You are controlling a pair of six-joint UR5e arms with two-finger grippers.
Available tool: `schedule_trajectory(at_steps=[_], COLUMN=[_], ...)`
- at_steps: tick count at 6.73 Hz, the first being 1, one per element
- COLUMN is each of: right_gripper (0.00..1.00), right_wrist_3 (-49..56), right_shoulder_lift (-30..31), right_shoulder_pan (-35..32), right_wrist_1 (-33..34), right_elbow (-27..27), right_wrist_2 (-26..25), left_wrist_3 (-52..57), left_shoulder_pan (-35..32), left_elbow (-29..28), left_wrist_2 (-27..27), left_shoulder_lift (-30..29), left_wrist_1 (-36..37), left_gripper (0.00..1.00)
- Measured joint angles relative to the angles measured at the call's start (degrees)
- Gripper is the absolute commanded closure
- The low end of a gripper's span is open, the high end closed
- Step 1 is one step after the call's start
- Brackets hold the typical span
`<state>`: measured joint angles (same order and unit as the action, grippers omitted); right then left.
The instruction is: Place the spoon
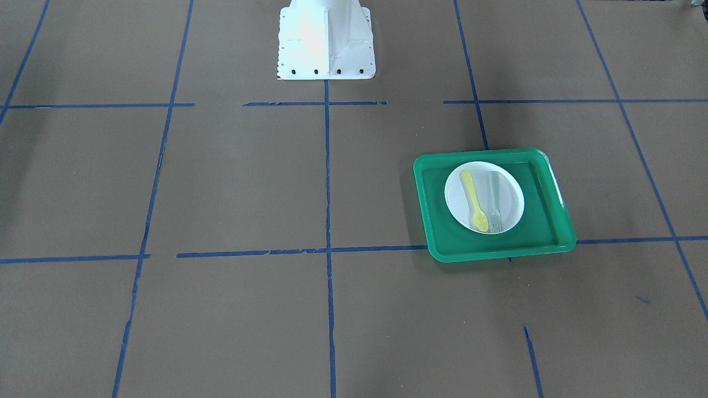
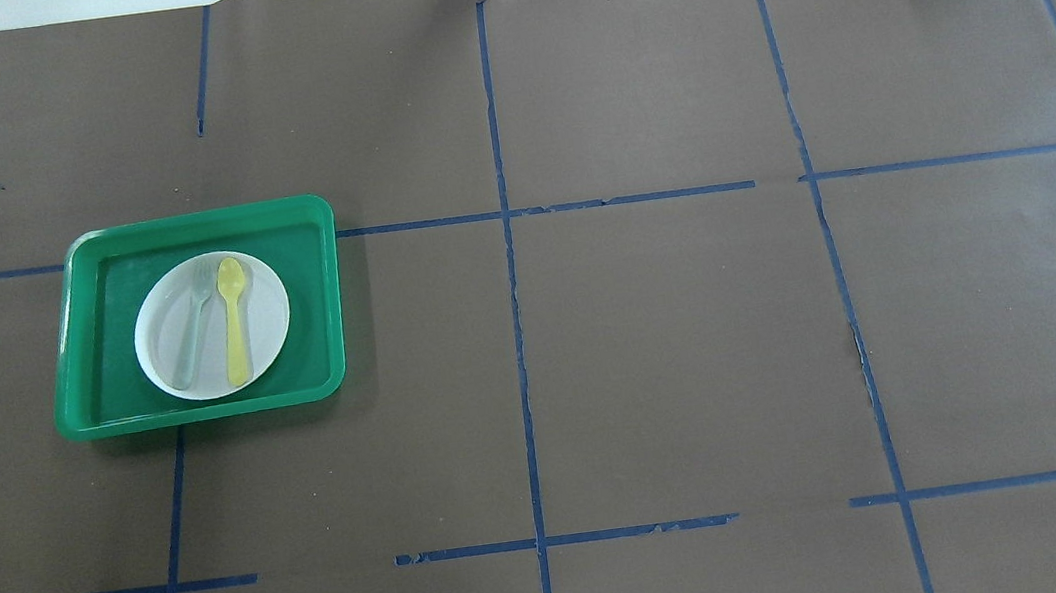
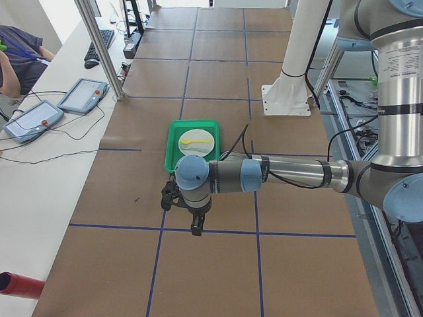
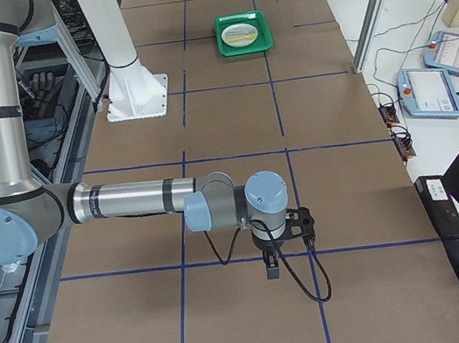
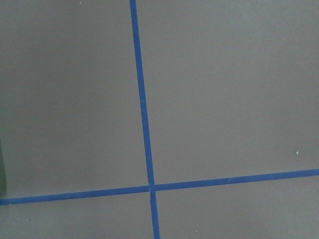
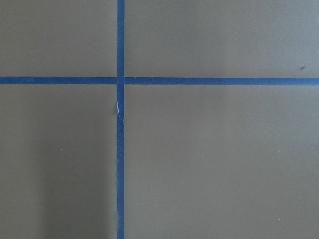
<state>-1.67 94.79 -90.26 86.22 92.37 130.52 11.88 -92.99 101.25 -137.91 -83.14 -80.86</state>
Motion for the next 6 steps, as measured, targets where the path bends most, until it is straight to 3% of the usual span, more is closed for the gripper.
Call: schedule_trajectory(at_steps=[3,6], right_gripper=[0.0,0.0], right_wrist_3=[0.0,0.0], right_shoulder_lift=[0.0,0.0], right_shoulder_pan=[0.0,0.0], right_wrist_1=[0.1,0.0], right_elbow=[0.0,0.0], right_wrist_2=[0.0,0.0], left_wrist_3=[0.5,-6.7], left_shoulder_pan=[0.0,8.5], left_elbow=[1.0,1.6], left_wrist_2=[0.0,0.5], left_shoulder_lift=[-0.8,-4.7], left_wrist_1=[-1.0,-14.5], left_gripper=[0.0,0.0])
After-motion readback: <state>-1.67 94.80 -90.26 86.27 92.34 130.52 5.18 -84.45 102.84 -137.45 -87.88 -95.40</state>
